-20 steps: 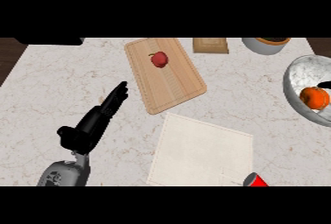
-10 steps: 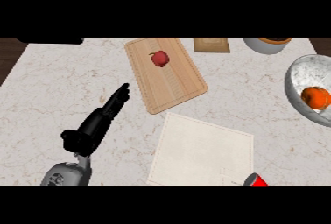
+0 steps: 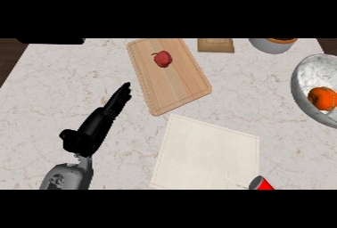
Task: Pick the squash from the placemat and place it in the bowl
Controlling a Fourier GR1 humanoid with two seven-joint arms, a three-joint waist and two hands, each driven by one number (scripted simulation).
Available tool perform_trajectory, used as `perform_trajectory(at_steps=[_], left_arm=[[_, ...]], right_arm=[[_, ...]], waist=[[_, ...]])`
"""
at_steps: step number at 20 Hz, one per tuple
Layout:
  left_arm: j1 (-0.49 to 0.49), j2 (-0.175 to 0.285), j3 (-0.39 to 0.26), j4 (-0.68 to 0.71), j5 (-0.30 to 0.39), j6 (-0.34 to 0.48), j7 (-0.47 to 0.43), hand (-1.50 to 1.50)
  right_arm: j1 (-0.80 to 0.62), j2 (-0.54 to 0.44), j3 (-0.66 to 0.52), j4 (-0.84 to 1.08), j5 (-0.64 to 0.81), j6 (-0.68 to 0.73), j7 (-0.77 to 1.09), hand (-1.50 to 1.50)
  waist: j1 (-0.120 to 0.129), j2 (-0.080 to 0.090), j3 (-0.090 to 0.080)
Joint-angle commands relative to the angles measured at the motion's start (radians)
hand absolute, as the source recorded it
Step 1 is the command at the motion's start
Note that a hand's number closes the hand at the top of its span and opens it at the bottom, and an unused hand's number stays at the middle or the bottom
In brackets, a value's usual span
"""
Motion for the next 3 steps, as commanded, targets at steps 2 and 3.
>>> perform_trajectory(at_steps=[2, 3], left_arm=[[-0.018, 0.006, -0.004, -0.007, 0.001, -0.012, 0.014, 0.00], [-0.024, -0.005, 0.006, 0.012, 0.006, -0.003, 0.004, 0.00]], right_arm=[[0.042, -0.066, -0.014, 0.023, -0.011, 0.112, -0.027, -1.50], [0.065, -0.037, -0.028, 0.030, -0.025, 0.096, -0.063, -1.50]], waist=[[0.010, 0.002, 0.003], [0.002, 0.002, 0.002]])
